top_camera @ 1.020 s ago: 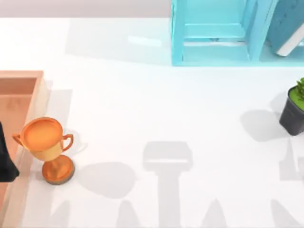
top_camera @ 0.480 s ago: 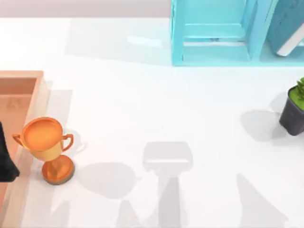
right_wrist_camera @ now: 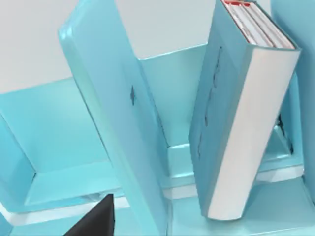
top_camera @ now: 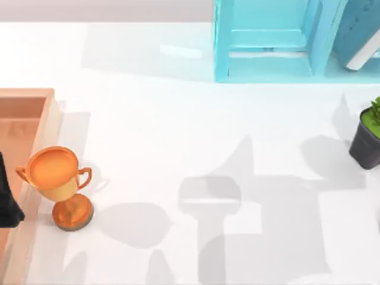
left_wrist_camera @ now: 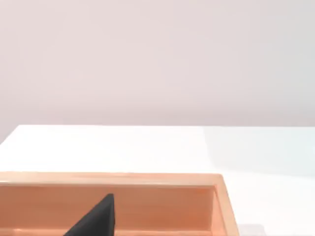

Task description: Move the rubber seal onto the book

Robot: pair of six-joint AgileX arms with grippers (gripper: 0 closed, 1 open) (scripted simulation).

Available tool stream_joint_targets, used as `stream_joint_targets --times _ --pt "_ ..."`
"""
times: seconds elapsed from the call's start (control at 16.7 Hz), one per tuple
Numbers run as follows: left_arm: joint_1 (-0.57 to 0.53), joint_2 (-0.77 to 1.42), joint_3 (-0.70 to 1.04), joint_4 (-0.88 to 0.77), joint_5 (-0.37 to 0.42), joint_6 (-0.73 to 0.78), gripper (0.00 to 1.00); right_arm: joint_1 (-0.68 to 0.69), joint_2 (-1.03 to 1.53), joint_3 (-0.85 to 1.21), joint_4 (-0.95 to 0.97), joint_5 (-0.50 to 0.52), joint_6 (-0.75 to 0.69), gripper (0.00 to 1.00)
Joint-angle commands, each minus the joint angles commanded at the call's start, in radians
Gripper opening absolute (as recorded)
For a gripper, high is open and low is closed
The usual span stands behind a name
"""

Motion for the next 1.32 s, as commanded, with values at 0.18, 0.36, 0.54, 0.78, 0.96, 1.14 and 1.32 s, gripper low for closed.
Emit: stream_joint_targets --times 0.18,0.36,0.54,0.78,0.96,1.14,1.32 --pt "0.000 0.000 0.000 0.000 0.000 0.000 1.00 -0.017 0.251 0.103 0.122 -0.025 0.046 1.00" --pt "0.000 0.000 0.000 0.000 0.000 0.000 1.00 -0.032 0.450 0.190 0.224 -0.044 0.080 1.00" --pt "0.000 0.000 0.000 0.000 0.000 0.000 1.00 -0.039 0.570 0.247 0.292 -0.057 0.101 1.00" --pt "0.000 0.000 0.000 0.000 0.000 0.000 1.00 -0.038 0.603 0.263 0.311 -0.061 0.107 1.00" --pt "0.000 0.000 0.000 0.000 0.000 0.000 1.00 -0.034 0.601 0.258 0.309 -0.060 0.106 1.00" --pt "0.000 0.000 0.000 0.000 0.000 0.000 1.00 -0.037 0.609 0.297 0.285 -0.054 0.108 1.00" --pt "0.000 0.000 0.000 0.000 0.000 0.000 1.00 -0.025 0.664 0.420 0.226 -0.036 0.112 1.00"
